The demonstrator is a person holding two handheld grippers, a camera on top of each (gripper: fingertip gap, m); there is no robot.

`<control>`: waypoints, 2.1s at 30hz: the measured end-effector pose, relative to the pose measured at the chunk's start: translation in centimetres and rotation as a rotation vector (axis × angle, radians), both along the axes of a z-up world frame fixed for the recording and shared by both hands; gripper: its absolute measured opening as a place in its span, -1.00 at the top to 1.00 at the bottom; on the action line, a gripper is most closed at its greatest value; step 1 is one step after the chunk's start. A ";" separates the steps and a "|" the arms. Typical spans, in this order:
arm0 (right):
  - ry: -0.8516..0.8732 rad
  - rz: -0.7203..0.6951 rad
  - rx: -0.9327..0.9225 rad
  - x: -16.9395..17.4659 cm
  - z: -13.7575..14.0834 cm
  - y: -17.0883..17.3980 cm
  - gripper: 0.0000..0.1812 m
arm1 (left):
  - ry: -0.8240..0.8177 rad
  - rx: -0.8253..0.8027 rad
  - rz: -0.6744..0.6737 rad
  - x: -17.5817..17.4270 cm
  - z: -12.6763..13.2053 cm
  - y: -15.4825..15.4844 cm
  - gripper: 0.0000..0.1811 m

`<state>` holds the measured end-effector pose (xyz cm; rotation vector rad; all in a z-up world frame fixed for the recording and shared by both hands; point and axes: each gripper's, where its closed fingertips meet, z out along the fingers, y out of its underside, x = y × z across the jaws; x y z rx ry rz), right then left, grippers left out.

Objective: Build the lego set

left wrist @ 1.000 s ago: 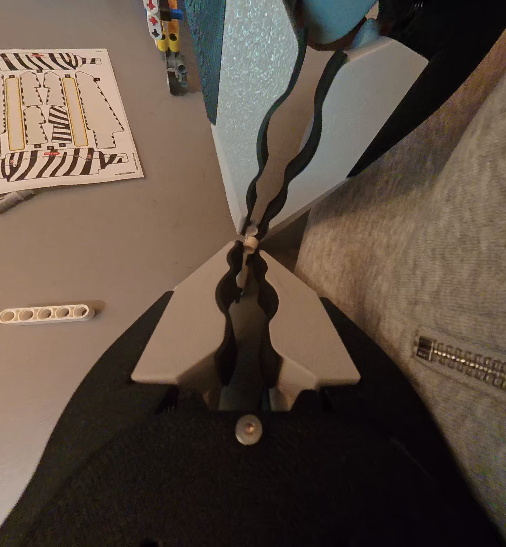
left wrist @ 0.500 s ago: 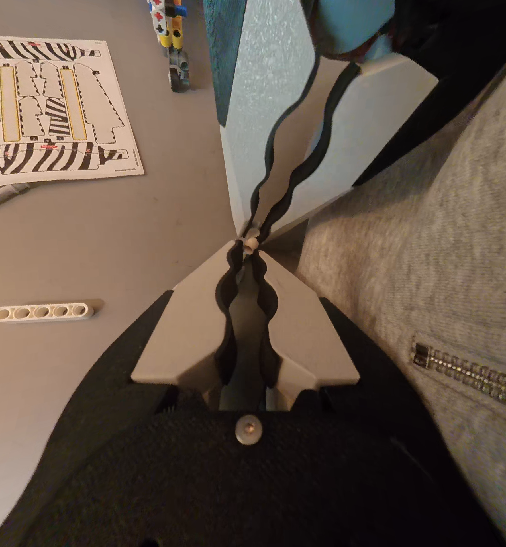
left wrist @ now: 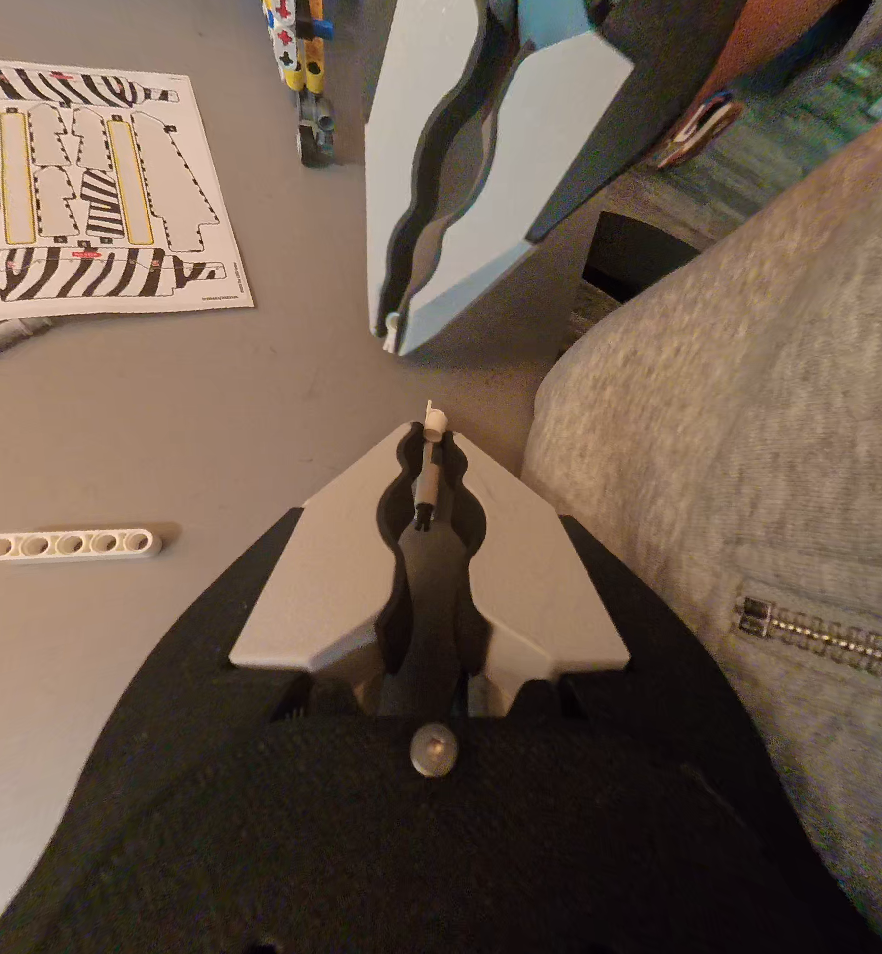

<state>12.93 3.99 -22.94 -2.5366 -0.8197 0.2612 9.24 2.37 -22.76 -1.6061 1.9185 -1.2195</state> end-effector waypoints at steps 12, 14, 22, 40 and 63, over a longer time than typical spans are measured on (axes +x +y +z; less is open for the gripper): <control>0.137 -0.162 0.101 1.0 -0.3 -0.5 0.65 | 0.025 -0.112 0.008 0.1 0.3 0.1 0.91; 0.120 -0.116 0.122 1.2 -0.3 -0.9 0.62 | 0.030 -0.130 0.006 0.1 0.3 0.1 0.91; 0.065 0.236 0.215 1.3 -0.3 -1.1 0.68 | 0.037 -0.148 0.015 0.6 0.3 0.0 0.91; 0.245 0.359 0.257 0.8 -0.4 -0.4 0.81 | 0.063 -0.196 0.140 2.9 0.2 0.7 0.91; 0.303 0.349 0.313 -0.3 1.0 -0.7 0.94 | 0.064 -0.188 0.151 3.0 0.2 0.8 0.92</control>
